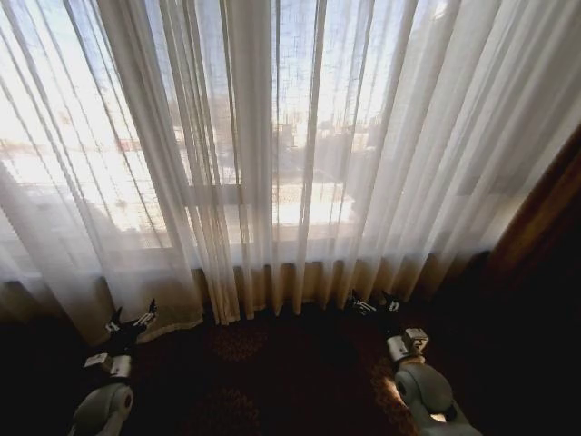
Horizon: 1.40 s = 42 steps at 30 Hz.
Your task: Open the curtains by pulling them apart, changing their state from closed to fully open.
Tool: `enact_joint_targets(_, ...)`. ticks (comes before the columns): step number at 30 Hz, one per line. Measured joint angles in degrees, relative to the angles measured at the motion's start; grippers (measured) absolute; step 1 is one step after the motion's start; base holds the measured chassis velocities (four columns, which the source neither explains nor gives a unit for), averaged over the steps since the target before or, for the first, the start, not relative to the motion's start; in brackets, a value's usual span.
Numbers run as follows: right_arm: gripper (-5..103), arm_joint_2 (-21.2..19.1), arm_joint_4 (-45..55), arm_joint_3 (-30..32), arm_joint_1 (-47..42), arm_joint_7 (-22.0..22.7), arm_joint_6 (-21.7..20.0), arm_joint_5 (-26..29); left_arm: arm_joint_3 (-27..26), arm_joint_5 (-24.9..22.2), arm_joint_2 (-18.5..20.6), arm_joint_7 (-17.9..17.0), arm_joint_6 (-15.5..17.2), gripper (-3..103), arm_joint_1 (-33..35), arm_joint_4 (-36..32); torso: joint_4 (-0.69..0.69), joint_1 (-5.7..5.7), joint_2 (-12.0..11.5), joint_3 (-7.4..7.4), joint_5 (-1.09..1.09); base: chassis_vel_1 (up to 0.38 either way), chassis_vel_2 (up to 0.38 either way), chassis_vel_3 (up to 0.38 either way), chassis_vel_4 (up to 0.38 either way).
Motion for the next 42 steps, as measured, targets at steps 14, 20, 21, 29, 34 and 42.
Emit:
enact_joint_targets(14,100,0.83,-0.13,-0.45,0.14,-0.04,0.15,-0.43,0.00,0.00,0.00,0.00,0.00,100,0.00,0.00,0.00,0.00,0.00,0.00,0.00,0.000,0.000,0.000,0.000)
enact_joint_targets(20,100,0.82,-0.11,-0.50,0.08,-0.04,0.18,-0.54,0.00,0.00,0.00,0.00,0.00,100,0.00,0.00,0.00,0.00,0.00,0.00,0.00,0.000,0.000,0.000,0.000)
enact_joint_targets(21,100,0.82,-0.11,-0.44,0.06,-0.04,0.21,-0.54,0.00,0.00,0.00,0.00,0.00,100,0.00,0.00,0.00,0.00,0.00,0.00,0.00,0.000,0.000,0.000,0.000)
enact_joint_targets(29,100,0.83,-0.28,-0.43,0.25,-0.04,0.22,-0.72,0.00,0.00,0.00,0.00,0.00,100,0.00,0.00,0.00,0.00,0.00,0.00,0.00,0.000,0.000,0.000,0.000)
enact_joint_targets(34,100,0.53,-0.18,-0.38,0.38,-0.04,0.14,-0.63,0.00,0.00,0.00,0.00,0.00,100,0.00,0.00,0.00,0.00,0.00,0.00,0.00,0.000,0.000,0.000,0.000)
enact_joint_targets(42,100,0.59,-0.23,-0.35,0.37,-0.06,0.12,-0.61,0.00,0.00,0.00,0.00,0.00,100,0.00,0.00,0.00,0.00,0.00,0.00,0.00,0.000,0.000,0.000,0.000)
